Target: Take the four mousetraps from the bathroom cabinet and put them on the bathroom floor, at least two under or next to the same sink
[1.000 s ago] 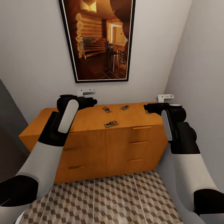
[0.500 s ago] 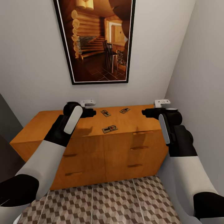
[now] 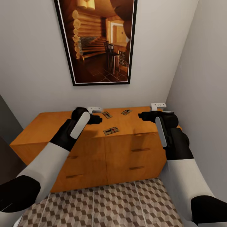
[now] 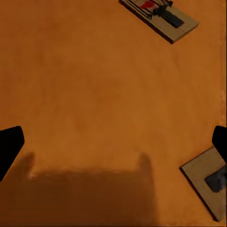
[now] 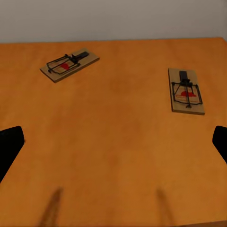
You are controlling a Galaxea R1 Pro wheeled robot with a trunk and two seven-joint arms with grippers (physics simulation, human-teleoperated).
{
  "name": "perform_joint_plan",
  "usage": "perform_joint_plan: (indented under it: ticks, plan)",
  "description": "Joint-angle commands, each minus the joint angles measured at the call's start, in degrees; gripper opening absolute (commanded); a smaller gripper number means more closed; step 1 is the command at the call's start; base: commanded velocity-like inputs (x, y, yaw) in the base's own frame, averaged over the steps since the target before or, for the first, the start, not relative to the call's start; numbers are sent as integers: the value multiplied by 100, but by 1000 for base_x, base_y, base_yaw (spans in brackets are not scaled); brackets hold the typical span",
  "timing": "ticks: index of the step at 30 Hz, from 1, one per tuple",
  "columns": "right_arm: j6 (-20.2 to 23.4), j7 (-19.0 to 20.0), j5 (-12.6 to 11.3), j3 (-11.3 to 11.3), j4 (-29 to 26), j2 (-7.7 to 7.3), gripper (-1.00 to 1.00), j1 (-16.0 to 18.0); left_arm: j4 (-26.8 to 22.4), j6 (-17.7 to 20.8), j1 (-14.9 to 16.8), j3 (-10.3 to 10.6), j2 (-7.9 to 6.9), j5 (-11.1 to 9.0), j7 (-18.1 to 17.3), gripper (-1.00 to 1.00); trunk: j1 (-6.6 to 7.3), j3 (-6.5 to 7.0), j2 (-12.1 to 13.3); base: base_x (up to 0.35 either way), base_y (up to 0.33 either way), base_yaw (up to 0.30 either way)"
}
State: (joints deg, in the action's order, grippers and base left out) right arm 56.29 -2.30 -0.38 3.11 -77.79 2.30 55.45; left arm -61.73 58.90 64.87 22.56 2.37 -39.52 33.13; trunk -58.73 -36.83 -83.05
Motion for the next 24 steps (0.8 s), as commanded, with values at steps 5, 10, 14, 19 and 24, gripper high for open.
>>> perform_joint_plan:
  ticks: [5,10,14,19,24]
  plan:
    - [14,-27,-4,5,7,-8,100,2,-220,16,46,804,-182,-1368,54,100,0,-6,-3,0,0,0]
    - [9,-32,2,5,19,-10,100,1,-993,9,119,947,-349,-2480,53,100,0,-6,-3,0,0,0]
    - [10,-38,7,5,59,-12,100,1,-1243,8,142,981,-380,-2777,53,100,0,-6,-3,0,0,0]
    - [-10,-33,13,5,203,-23,100,1,-1371,7,154,1138,-422,-2891,53,100,0,-6,-3,0,0,0]
    - [-23,-19,9,5,361,-21,100,-5,-1339,-2,155,1355,-532,-2913,53,100,0,-6,-3,0,0,0]
